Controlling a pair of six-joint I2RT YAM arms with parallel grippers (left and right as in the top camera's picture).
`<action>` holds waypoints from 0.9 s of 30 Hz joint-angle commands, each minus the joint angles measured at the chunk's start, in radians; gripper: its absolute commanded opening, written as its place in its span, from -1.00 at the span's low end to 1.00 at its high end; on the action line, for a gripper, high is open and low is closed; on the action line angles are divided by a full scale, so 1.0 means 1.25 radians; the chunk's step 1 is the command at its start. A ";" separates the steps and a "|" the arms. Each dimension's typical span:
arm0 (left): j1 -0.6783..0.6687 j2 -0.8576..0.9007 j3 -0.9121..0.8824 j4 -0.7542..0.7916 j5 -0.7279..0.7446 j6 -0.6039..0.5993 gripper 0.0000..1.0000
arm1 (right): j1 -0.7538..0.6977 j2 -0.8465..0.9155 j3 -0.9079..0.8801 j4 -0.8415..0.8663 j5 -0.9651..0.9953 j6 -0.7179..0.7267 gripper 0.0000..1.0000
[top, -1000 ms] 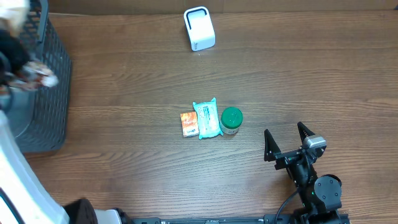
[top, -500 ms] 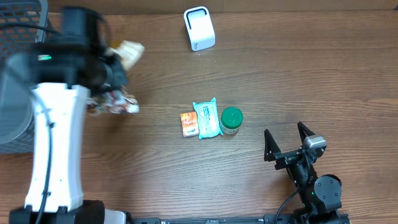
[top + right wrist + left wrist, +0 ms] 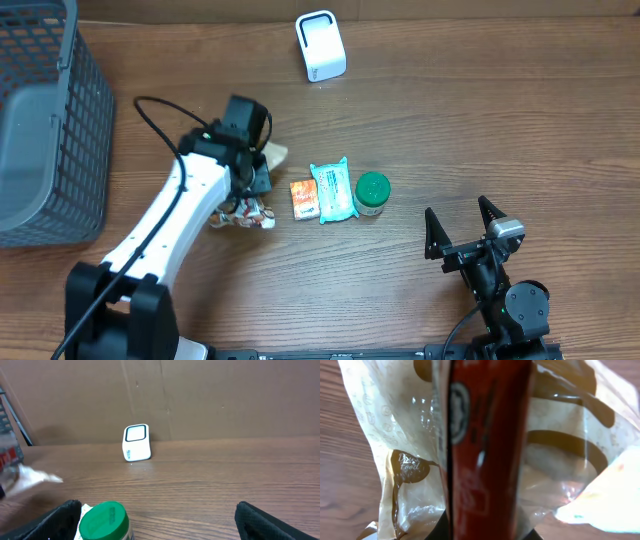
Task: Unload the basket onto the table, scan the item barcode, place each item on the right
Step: 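Lift the treat bag out and lower it onto the table center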
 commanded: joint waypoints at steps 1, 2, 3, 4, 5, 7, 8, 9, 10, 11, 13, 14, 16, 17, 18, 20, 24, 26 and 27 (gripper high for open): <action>-0.012 0.028 -0.058 0.046 -0.019 -0.019 -0.91 | -0.004 -0.007 -0.008 0.005 -0.001 0.000 1.00; -0.013 0.035 -0.071 0.063 -0.019 -0.019 -0.92 | -0.004 -0.007 -0.008 0.005 -0.001 0.000 1.00; -0.016 0.045 -0.083 0.079 -0.019 -0.019 -0.92 | -0.004 -0.007 -0.008 0.005 -0.001 0.000 1.00; -0.017 0.051 -0.089 0.090 -0.017 -0.019 -0.92 | -0.004 -0.007 -0.008 0.005 -0.001 0.000 1.00; -0.018 0.060 -0.092 0.099 -0.016 -0.019 -0.91 | -0.004 -0.007 -0.008 0.005 -0.001 0.000 1.00; -0.019 0.072 -0.091 0.110 -0.010 -0.017 -0.92 | -0.004 -0.007 -0.008 0.005 -0.001 0.000 1.00; -0.019 0.076 -0.091 0.114 -0.004 -0.015 -0.89 | -0.004 -0.007 -0.008 0.005 -0.001 0.000 1.00; -0.019 0.078 -0.091 0.118 0.001 -0.015 -0.82 | -0.004 -0.007 -0.008 0.005 -0.001 0.000 1.00; -0.019 0.078 -0.091 0.120 0.005 -0.012 -0.69 | -0.004 -0.007 -0.008 0.005 -0.001 0.000 1.00; -0.019 0.078 -0.091 0.121 0.008 -0.008 -0.44 | -0.004 -0.007 -0.008 0.005 -0.001 0.000 1.00; -0.018 0.078 -0.090 0.124 0.008 0.012 0.07 | -0.004 -0.007 -0.008 0.005 -0.001 0.000 1.00; -0.017 0.078 -0.089 0.124 0.008 0.022 0.22 | -0.004 -0.007 -0.008 0.005 -0.001 0.000 1.00; -0.016 0.078 -0.080 0.120 0.008 0.050 0.43 | -0.004 -0.007 -0.008 0.005 -0.001 0.000 1.00; -0.016 0.078 -0.073 0.111 0.008 0.058 0.49 | -0.004 -0.007 -0.008 0.005 -0.001 0.000 1.00; -0.016 0.078 -0.063 0.097 0.007 0.064 0.53 | -0.004 -0.007 -0.008 0.005 -0.001 0.000 1.00; -0.016 0.078 -0.043 0.068 0.007 0.063 0.57 | -0.004 -0.007 -0.008 0.005 -0.001 0.000 1.00; -0.016 0.078 0.005 0.009 0.004 0.062 0.58 | -0.004 -0.007 -0.008 0.005 -0.001 0.000 1.00; -0.016 0.078 0.032 -0.014 0.001 0.062 0.57 | -0.004 -0.007 -0.008 0.005 -0.001 0.000 1.00; -0.016 0.078 0.045 -0.024 0.001 0.062 0.57 | -0.004 -0.007 -0.008 0.005 -0.001 0.000 1.00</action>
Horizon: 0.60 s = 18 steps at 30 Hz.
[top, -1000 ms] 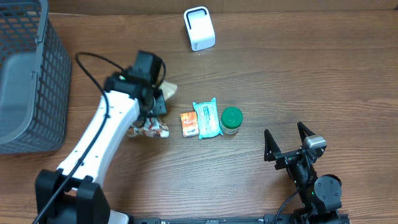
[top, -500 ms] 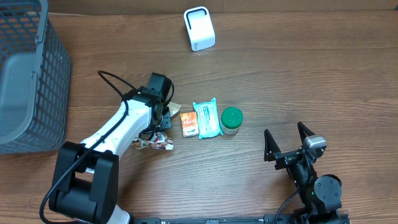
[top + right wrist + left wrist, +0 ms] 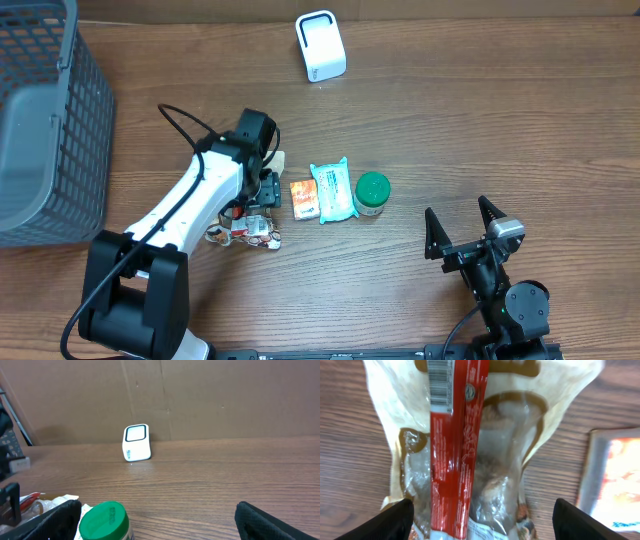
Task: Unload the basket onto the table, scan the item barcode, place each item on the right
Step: 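Lift the treat bag out and lower it onto the table center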
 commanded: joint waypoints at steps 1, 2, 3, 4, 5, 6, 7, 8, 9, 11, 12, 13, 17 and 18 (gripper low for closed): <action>-0.004 0.004 0.064 -0.027 -0.005 0.013 0.56 | -0.004 -0.007 -0.008 0.005 -0.001 0.000 1.00; -0.004 0.003 0.080 -0.039 -0.005 0.012 0.56 | -0.004 -0.007 -0.008 0.005 -0.001 0.000 1.00; -0.004 0.002 0.099 -0.053 -0.005 0.012 0.55 | -0.004 -0.007 -0.008 0.005 -0.001 0.000 1.00; -0.004 0.001 0.119 -0.070 -0.005 0.012 0.55 | -0.004 -0.007 -0.008 0.004 -0.001 0.000 1.00; -0.004 -0.001 0.141 -0.084 -0.005 0.012 0.55 | -0.004 -0.007 -0.008 0.005 -0.001 0.000 1.00; -0.004 -0.002 0.159 -0.095 -0.005 0.012 0.54 | -0.004 -0.007 -0.008 0.005 -0.001 0.000 1.00; -0.004 -0.006 0.179 -0.106 -0.005 0.012 0.54 | -0.004 -0.007 -0.008 0.005 -0.001 0.000 1.00; -0.002 -0.010 0.202 -0.116 -0.005 0.012 0.54 | -0.004 -0.007 -0.008 0.005 -0.001 0.000 1.00; 0.002 -0.016 0.226 -0.125 -0.005 0.012 0.55 | -0.004 -0.007 -0.008 0.005 -0.001 0.000 1.00; 0.013 -0.031 0.272 -0.141 -0.005 0.012 0.55 | -0.004 -0.007 -0.008 0.005 -0.001 0.000 1.00; 0.019 -0.039 0.295 -0.149 -0.005 0.012 0.57 | -0.004 -0.007 -0.008 0.005 -0.001 0.000 1.00; 0.028 -0.048 0.323 -0.157 -0.005 0.012 0.57 | -0.004 -0.007 -0.008 0.005 -0.001 0.000 1.00; 0.066 -0.077 0.420 -0.186 -0.005 0.013 0.61 | -0.004 -0.007 -0.008 0.005 -0.001 0.000 1.00; 0.076 -0.084 0.438 -0.191 -0.012 0.013 0.61 | -0.004 -0.007 -0.008 0.005 -0.001 0.000 1.00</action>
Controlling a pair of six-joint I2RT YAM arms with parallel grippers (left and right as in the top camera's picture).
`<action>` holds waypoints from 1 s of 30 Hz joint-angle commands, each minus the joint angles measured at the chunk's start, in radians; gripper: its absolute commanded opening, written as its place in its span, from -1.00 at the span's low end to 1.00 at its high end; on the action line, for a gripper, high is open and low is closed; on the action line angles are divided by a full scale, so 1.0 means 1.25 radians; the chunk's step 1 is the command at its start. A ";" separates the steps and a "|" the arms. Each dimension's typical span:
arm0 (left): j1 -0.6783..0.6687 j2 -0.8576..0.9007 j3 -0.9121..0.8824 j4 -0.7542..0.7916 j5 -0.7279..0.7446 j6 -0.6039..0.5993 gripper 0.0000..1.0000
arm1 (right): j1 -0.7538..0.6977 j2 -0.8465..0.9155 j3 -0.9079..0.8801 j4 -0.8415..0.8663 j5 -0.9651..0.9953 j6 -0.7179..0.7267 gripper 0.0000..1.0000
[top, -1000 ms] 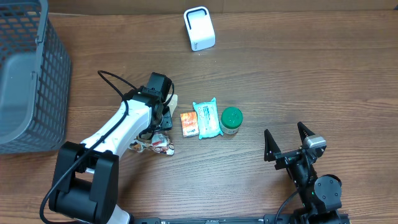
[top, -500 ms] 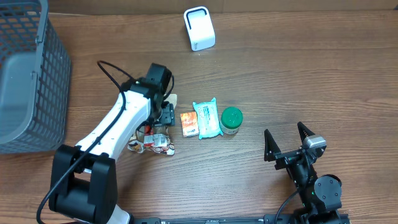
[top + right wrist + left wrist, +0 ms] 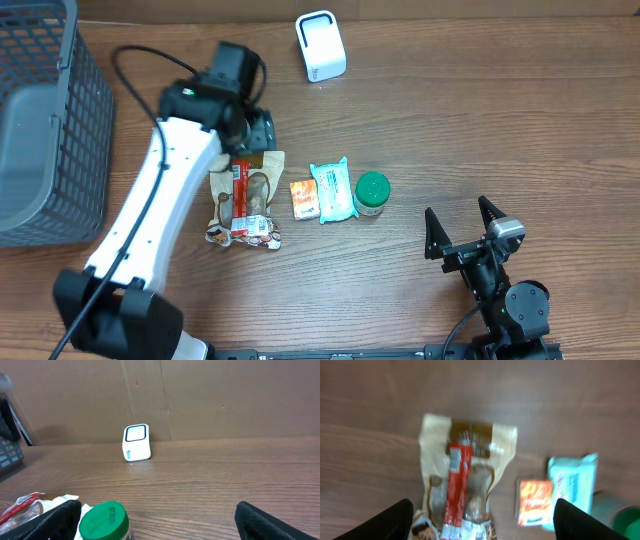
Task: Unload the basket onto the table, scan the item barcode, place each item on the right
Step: 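Lift the treat bag out and lower it onto the table center, then release the bag and raise the left gripper beside the basket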
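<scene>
A clear-and-tan snack bag (image 3: 245,195) with a red strip lies flat on the table, also seen in the left wrist view as the bag (image 3: 465,480). My left gripper (image 3: 255,135) is open above the bag's far end with nothing between its fingers (image 3: 395,520). The white barcode scanner (image 3: 320,45) stands at the far edge, and the right wrist view shows the scanner (image 3: 136,442) upright. My right gripper (image 3: 463,235) rests open and empty at the near right.
An orange packet (image 3: 304,199), a teal wipes pack (image 3: 333,190) and a green-lidded jar (image 3: 372,193) lie in a row right of the bag. A grey mesh basket (image 3: 40,120) fills the far left.
My left gripper, open low over the bag then, now stands higher and farther back. The bag shows whole on the table. The right arm has not moved.
At first the bag filled the left wrist view, right up against that gripper. Then the gripper was open just above the bag on the table beside the orange packet. Now the gripper is drawn back from the lying bag.
</scene>
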 commanded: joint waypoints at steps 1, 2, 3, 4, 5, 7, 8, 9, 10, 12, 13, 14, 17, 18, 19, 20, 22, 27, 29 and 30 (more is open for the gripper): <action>0.039 -0.058 0.081 -0.014 -0.026 0.010 0.64 | -0.004 -0.007 -0.008 0.004 -0.002 0.000 1.00; 0.051 -0.066 0.093 -0.015 -0.043 0.010 0.67 | -0.004 -0.007 -0.008 0.004 -0.002 0.000 1.00; 0.065 -0.077 0.102 -0.014 -0.067 0.012 0.86 | -0.004 -0.007 -0.008 0.004 -0.002 0.000 1.00; 0.079 -0.087 0.106 -0.013 -0.098 0.012 0.99 | -0.004 -0.007 -0.008 0.004 -0.002 0.000 1.00; 0.092 -0.096 0.107 -0.011 -0.128 0.012 1.00 | -0.004 -0.007 -0.008 0.004 -0.002 0.000 1.00; 0.120 -0.107 0.107 -0.013 -0.192 0.012 0.99 | -0.004 -0.007 -0.008 0.004 -0.002 0.000 1.00; 0.135 -0.108 0.107 -0.020 -0.220 0.013 0.99 | -0.004 -0.007 -0.008 0.004 -0.002 0.000 1.00; 0.148 -0.108 0.107 -0.031 -0.244 0.013 1.00 | -0.004 -0.007 -0.008 0.004 -0.002 0.000 1.00; 0.159 -0.108 0.106 -0.039 -0.258 0.013 0.99 | -0.004 -0.007 -0.008 0.004 -0.002 0.000 1.00; 0.181 -0.106 0.105 -0.066 -0.272 0.013 1.00 | -0.004 -0.007 -0.008 0.004 -0.002 0.000 1.00; 0.189 -0.106 0.105 -0.077 -0.271 0.012 1.00 | -0.004 -0.007 -0.008 0.004 -0.002 0.000 1.00; 0.195 -0.105 0.104 -0.086 -0.271 0.012 1.00 | -0.004 -0.007 -0.008 0.004 -0.002 0.000 1.00; 0.201 -0.104 0.103 -0.090 -0.270 0.012 0.99 | -0.004 -0.007 -0.008 0.004 -0.002 0.000 1.00; 0.201 -0.104 0.103 -0.090 -0.270 0.012 1.00 | -0.004 -0.007 -0.008 0.004 -0.002 0.000 1.00; 0.201 -0.104 0.103 -0.090 -0.270 0.012 0.99 | -0.004 -0.007 -0.008 0.004 -0.002 0.000 1.00; 0.201 -0.104 0.103 -0.090 -0.270 0.012 1.00 | -0.004 -0.007 -0.008 0.004 -0.002 0.000 1.00; 0.201 -0.104 0.103 -0.090 -0.270 0.012 0.99 | -0.004 -0.007 -0.008 0.004 -0.002 0.000 1.00; 0.201 -0.103 0.103 -0.090 -0.270 0.012 0.99 | -0.004 -0.007 -0.008 0.004 -0.002 0.000 1.00; 0.201 -0.103 0.103 -0.090 -0.270 0.012 0.99 | -0.004 -0.007 -0.008 0.004 -0.002 0.000 1.00; 0.201 -0.103 0.103 -0.090 -0.270 0.012 1.00 | -0.004 -0.007 -0.008 0.004 -0.002 0.000 1.00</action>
